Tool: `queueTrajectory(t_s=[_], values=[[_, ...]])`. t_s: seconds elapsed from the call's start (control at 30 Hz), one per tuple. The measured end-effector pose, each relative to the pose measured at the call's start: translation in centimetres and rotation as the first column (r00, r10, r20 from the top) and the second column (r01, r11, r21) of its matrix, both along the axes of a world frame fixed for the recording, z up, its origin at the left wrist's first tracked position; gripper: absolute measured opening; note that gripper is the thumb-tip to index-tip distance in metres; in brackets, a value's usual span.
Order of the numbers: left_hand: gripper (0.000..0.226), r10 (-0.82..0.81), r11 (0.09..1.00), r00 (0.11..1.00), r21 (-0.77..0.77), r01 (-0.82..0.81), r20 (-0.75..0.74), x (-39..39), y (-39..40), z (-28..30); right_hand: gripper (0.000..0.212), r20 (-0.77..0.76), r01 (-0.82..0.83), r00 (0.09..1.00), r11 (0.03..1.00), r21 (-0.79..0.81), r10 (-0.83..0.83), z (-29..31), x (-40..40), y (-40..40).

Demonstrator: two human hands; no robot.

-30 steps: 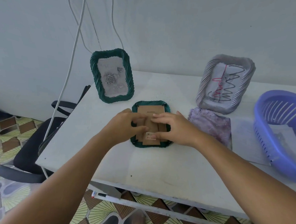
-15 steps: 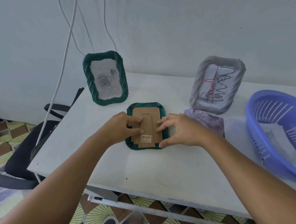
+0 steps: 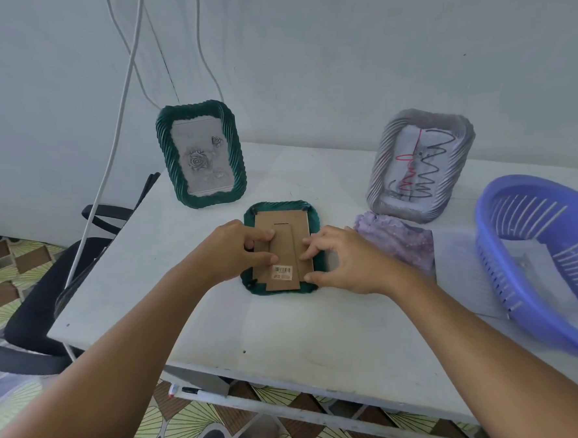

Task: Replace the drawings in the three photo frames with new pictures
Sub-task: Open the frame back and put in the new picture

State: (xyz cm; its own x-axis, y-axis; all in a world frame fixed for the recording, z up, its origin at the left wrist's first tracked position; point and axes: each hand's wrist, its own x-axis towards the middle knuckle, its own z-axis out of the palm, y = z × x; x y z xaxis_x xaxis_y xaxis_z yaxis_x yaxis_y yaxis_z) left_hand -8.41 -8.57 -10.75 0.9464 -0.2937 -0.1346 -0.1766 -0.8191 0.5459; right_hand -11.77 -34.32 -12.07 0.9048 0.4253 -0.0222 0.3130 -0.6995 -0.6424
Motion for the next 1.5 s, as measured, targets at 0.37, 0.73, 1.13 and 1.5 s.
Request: queueTrajectory(t_s=[0.37, 0.73, 1.13, 1.5], values=[[0.072, 0.250, 0.968, 0.965, -0.003, -0.250, 0.075, -1.6, 0.1, -0.9, 0.069, 0.130, 0.376, 0.926, 0.902, -0.211, -0.355, -0.5, 0.8, 0.6], [0.036, 0.205, 0.977, 0.975, 0.033, -0.209, 0.087, -0.6, -0.1, -1.2, 0.056, 0.105, 0.371, 0.928, 0.873, -0.316, -0.357, -0.5, 1.0, 1.7], [0.052, 0.223, 0.952, 0.974, -0.226, -0.207, 0.044, -1.0, -4.2, 5.6, 0.046, -0.129, 0.446, 0.880, 0.703, 0.555, -0.456, 3.4, 0.6, 3.6], [0.023, 0.258, 0.710, 0.939, -0.615, -0.344, -0.228, -0.6, -4.2, 7.8, 0.045, -0.099, 0.318, 0.942, 0.756, 0.572, -0.321, 5.3, -0.1, 4.8]])
